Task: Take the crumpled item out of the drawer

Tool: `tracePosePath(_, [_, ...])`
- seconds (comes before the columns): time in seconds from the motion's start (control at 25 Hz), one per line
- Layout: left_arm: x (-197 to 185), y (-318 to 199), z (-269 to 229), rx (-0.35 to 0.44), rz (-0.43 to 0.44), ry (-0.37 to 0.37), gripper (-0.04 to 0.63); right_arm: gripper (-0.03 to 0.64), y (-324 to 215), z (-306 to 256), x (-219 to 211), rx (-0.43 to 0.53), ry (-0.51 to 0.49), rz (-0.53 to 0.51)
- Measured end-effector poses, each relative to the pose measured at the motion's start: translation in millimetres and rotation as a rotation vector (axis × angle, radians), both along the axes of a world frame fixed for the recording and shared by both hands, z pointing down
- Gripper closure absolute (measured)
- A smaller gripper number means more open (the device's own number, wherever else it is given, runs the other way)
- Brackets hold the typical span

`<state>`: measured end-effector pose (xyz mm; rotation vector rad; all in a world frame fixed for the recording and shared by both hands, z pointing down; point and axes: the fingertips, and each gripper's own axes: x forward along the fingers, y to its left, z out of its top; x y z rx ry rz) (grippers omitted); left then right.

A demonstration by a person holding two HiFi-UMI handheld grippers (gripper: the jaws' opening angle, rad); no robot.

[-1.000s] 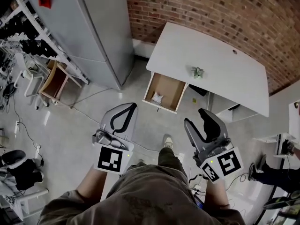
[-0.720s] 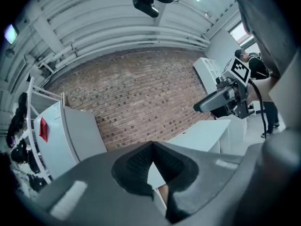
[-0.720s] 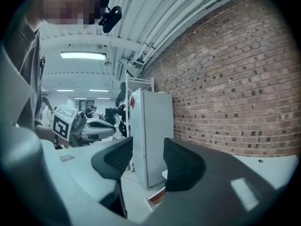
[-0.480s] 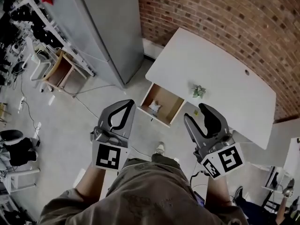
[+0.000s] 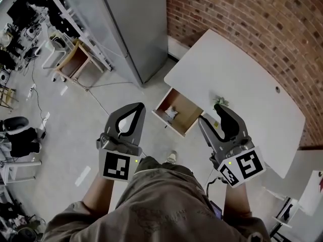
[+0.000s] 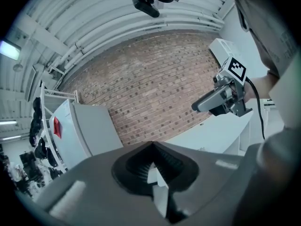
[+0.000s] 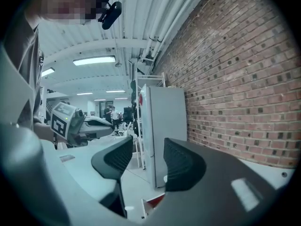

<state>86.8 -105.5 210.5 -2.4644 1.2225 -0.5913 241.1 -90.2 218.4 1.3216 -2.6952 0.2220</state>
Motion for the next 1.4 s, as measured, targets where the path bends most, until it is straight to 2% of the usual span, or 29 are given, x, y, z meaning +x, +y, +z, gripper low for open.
tracePosePath(0.08, [-6, 0, -1, -0.009, -0.018, 0.029, 0.594, 0.38, -3, 0, -3, -0.001, -0.002, -0.016])
tracePosePath(0.2, [-20, 1, 3, -0.065, -0.067, 0.144, 0.594, 0.379, -7, 3, -9, -0.003, -0.006, -0.036])
tracePosePath(0.24, [-25, 1, 4, -0.078, -0.081, 0.162, 0.594, 0.379, -9, 4, -12, -0.005, -0.008, -0.041])
tracePosePath(0.36, [-35, -1, 8, -0.085, -0.088, 0.143, 0.595, 0.377, -10, 9, -20, -0.023, -0.006, -0.048])
tracePosePath(0.48, [-42, -4, 10, -0.119, -0.092, 0.181, 0.594, 0.374, -10, 16, -26, -0.048, 0.012, -0.044])
tracePosePath(0.72, [-53, -18, 15, -0.117, -0.057, 0.133, 0.595, 0.371, -16, 34, -37, -0.097, 0.023, -0.015])
tracePosePath(1.0, [-70, -44, 64, -0.209, -0.063, 0.117, 0.594, 0.368, -50, 69, -49, -0.173, 0.065, 0.006])
tracePosePath(1.4, [-82, -94, 145, -0.342, -0.072, 0.083, 0.594, 0.368, -97, 189, -78, -0.374, 0.214, -0.041])
